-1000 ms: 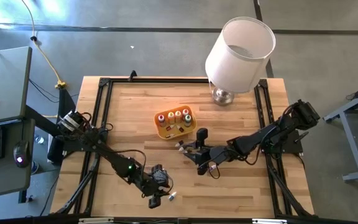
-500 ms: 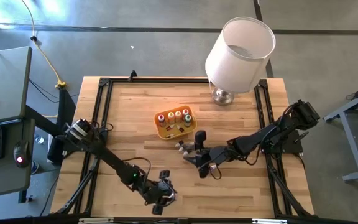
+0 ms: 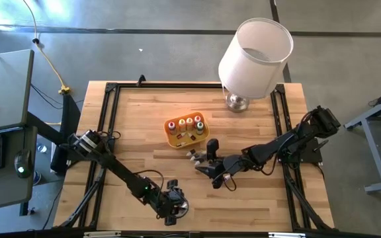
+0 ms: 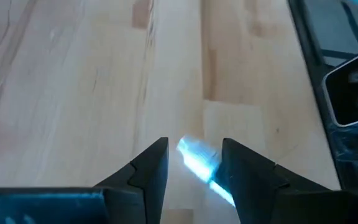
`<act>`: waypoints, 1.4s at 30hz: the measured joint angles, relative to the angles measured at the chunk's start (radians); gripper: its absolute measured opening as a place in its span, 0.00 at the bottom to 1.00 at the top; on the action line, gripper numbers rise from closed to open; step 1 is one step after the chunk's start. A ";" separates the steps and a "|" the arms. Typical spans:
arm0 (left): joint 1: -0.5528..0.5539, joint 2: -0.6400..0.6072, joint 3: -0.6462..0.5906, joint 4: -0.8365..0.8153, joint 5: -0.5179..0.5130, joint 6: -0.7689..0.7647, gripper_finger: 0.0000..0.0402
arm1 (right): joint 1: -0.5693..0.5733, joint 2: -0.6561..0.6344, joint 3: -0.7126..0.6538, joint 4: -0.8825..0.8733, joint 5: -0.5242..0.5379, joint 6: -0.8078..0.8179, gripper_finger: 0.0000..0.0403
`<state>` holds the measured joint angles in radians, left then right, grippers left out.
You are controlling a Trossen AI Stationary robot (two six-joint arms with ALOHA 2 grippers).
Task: Pick & Place food coloring
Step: Put the small green food coloring bottle into the yellow bin
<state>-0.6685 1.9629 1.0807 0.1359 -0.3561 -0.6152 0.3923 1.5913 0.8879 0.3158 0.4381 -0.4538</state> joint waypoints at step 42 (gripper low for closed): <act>-0.099 -0.043 0.130 -0.521 0.114 -0.008 0.37 | -0.005 0.000 0.001 0.024 -0.076 0.002 0.38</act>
<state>-0.7671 1.9200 1.2111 -0.3848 -0.2418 -0.6237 0.3870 1.5913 0.8890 0.3397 0.3618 -0.4518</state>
